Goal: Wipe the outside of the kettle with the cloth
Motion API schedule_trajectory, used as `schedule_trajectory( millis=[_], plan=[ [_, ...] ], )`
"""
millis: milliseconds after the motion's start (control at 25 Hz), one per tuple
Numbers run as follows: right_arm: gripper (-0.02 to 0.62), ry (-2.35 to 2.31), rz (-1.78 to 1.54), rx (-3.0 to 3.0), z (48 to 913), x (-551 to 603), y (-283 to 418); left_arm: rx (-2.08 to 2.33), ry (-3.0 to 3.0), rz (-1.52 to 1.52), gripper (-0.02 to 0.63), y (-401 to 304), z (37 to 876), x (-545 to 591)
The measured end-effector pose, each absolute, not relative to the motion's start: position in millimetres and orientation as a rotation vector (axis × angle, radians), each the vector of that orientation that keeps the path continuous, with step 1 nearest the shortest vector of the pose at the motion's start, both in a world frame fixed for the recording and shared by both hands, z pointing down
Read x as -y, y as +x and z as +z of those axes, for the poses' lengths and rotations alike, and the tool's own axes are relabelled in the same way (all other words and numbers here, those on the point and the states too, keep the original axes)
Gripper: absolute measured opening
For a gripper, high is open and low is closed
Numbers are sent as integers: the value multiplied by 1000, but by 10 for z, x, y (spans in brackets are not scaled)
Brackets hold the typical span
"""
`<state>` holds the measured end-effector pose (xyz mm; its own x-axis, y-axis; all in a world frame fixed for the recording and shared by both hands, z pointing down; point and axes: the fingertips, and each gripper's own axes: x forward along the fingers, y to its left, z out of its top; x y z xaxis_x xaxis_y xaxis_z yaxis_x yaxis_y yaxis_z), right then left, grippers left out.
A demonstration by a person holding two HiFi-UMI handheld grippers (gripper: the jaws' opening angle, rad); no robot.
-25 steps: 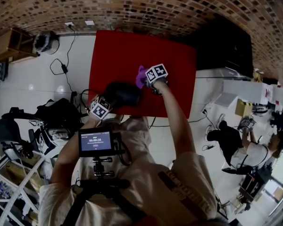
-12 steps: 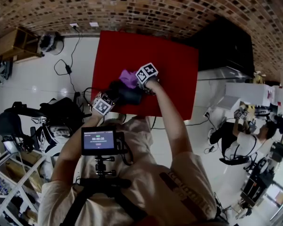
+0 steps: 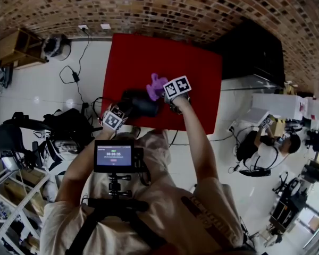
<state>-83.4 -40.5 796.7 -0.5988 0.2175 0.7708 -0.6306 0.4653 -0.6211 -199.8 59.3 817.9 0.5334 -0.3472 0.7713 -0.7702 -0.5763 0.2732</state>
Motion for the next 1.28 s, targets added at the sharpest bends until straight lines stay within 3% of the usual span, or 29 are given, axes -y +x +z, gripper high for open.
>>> schedule_trajectory(
  millis=[160, 280, 560, 680, 760, 960, 1120, 1280],
  plan=[
    [74, 97, 1090, 1880, 7805, -95, -1776, 984, 2046, 864, 98, -2226, 8227, -674],
    [75, 53, 1018, 1810, 8032, -359, -1937, 983, 1999, 877, 98, -2333, 8269, -746],
    [74, 310, 1365, 1761, 8111, -271, -704, 981, 1989, 862, 98, -2410, 8408, -797],
    [74, 487, 1337, 1661, 8407, -254, 63, 970, 1996, 859, 98, -2366, 8429, -806],
    [74, 551, 1303, 1673, 8379, -264, 210, 960, 1995, 872, 98, -2355, 8407, -827],
    [74, 490, 1113, 2019, 7609, -309, -869, 983, 1996, 934, 98, -2493, 8451, -804],
    [75, 297, 1045, 2083, 7705, -769, -1980, 979, 1972, 985, 98, -2589, 8479, -814],
    [75, 306, 1133, 1964, 8140, -1081, -2008, 961, 1959, 1013, 98, -2623, 8529, -883]
  ],
)
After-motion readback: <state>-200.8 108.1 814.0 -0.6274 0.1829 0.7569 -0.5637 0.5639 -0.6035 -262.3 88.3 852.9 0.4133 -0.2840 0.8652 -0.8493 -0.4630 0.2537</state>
